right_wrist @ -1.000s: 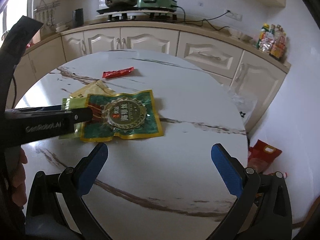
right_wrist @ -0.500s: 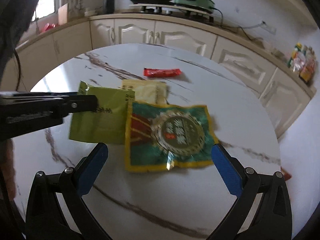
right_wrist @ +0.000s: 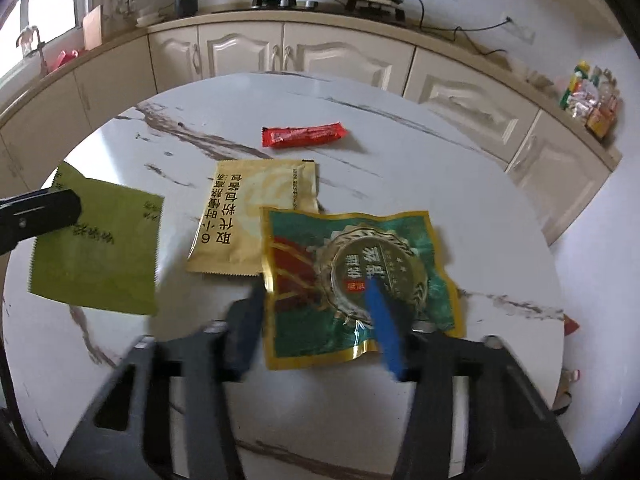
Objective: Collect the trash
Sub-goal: 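Grasp the green seaweed packet with the right gripper and lift it, then grasp the light-green packet with the left gripper while the right gripper carries the seaweed packet toward the bin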
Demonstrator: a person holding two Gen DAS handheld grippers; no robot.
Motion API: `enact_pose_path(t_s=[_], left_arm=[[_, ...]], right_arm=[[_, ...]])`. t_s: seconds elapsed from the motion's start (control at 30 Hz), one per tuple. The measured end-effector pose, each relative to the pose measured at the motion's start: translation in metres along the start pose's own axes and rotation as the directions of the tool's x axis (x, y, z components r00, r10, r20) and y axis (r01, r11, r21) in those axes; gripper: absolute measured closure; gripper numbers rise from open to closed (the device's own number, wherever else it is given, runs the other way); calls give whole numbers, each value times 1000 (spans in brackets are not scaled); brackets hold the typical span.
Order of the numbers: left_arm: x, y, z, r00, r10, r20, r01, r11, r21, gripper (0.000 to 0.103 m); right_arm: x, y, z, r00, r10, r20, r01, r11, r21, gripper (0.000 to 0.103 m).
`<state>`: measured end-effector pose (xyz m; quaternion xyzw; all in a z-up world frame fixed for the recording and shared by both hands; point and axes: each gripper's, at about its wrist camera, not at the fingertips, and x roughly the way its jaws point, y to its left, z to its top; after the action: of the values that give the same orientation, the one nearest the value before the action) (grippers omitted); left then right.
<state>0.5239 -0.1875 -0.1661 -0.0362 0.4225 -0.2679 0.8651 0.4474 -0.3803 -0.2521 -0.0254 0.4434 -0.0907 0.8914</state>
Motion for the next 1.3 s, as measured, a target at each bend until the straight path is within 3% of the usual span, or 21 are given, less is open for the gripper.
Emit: enact_pose_path(t_s=[0.07,0.2,0.43,0.83,0.93,1.03,1.1,1.23,1.3], left_arm=[[-5,3,-2,1000,-8,-7,8,1000,2,94],[-14,12,-7,999,-25,-21,25,1000,-1,94],[-43,33,-10,999,-39,1,39,999,-31,96],[-107,56,-22,996,-40,77,43,999,-31,100],[-115,65,-27,997,-50,61,53,998,-45,99],[-111,76,-36,998,-55,5,55,997,-60,86],[-106,80,-39,999,-31,-24,29,997,-71,60],[-90,79,-48,996,-44,-77,35,992,-121,56],[-82,74,-49,995,-6,-98,-5,994,-112,56]], right_arm=[[-2,1,1,1000,18,4,-18,1000,1,97],[-8,-2,-2,999,32,18,-33,999,40,98],[-47,-5,0,973,198,120,-212,970,118,99],[-112,45,21,919,299,255,-320,946,44,99],[-119,63,25,912,314,262,-330,944,16,99],[-117,71,24,914,315,256,-328,945,11,99],[-115,73,23,920,303,249,-317,948,15,99],[-110,72,20,935,269,232,-278,961,7,99],[-106,73,17,939,270,213,-276,961,-2,99]])
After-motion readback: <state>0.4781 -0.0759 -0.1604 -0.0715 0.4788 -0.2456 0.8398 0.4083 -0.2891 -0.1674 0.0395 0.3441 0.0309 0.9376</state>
